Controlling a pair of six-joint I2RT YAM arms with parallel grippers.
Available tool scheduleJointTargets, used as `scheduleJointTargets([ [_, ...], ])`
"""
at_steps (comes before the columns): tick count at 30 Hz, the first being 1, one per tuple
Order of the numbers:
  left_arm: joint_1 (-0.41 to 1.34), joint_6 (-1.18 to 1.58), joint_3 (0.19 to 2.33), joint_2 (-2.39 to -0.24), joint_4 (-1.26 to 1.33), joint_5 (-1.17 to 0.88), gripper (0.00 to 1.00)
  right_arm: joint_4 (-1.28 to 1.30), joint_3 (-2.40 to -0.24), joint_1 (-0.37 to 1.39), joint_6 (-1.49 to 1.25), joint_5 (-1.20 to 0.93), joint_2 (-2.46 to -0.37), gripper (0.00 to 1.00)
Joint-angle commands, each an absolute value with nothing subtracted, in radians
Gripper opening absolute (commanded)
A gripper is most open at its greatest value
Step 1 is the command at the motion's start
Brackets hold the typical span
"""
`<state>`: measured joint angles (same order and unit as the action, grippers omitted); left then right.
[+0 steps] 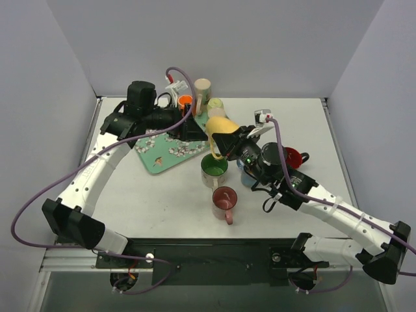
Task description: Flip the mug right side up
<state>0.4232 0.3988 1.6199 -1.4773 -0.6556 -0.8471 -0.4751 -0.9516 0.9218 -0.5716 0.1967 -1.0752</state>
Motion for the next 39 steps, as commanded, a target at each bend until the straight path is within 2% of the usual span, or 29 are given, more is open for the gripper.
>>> scheduleJointTargets([
  [1,0.352,0.201,1.611,-1.414,-0.672,-0.635,0.85,-0.104,-1.142,0.925,-0.405,0.267,-0.991,0.0],
  [6,0.31,0.103,1.556,-1.4,-0.66,-0.421,0.87,0.532,-1.29,0.965,-0.382,0.362,-1.011,0.0],
  [10,0.313,0.012,1.516,-1.425,-0.615,-0.315,0.89,0.773,-1.264,0.974,-0.457,0.357,-1.066,0.0],
  [14,0.33,-0.053,1.488,-1.463,-0.572,-0.293,0.9,0.776,-1.088,0.966,-0.503,0.29,-1.106,0.0],
  [20,0.35,-0.083,1.502,-1.534,-0.58,-0.259,0.91,0.681,-0.933,0.939,-0.537,0.186,-1.166,0.0],
  [30,0.374,-0.109,1.453,-1.568,-0.538,-0.25,0.9,0.487,-0.793,0.897,-0.463,0.114,-1.259,0.0],
  [36,0.388,-0.121,1.457,-1.614,-0.525,-0.247,0.9,0.456,-0.762,0.838,-0.459,0.029,-1.278,0.01],
  [37,0.393,-0.108,1.456,-1.627,-0.503,-0.244,0.9,0.456,-0.761,0.83,-0.453,0.02,-1.279,0.04],
  [39,0.403,-0.085,1.447,-1.646,-0.462,-0.242,0.9,0.465,-0.77,0.828,-0.446,0.02,-1.272,0.22],
])
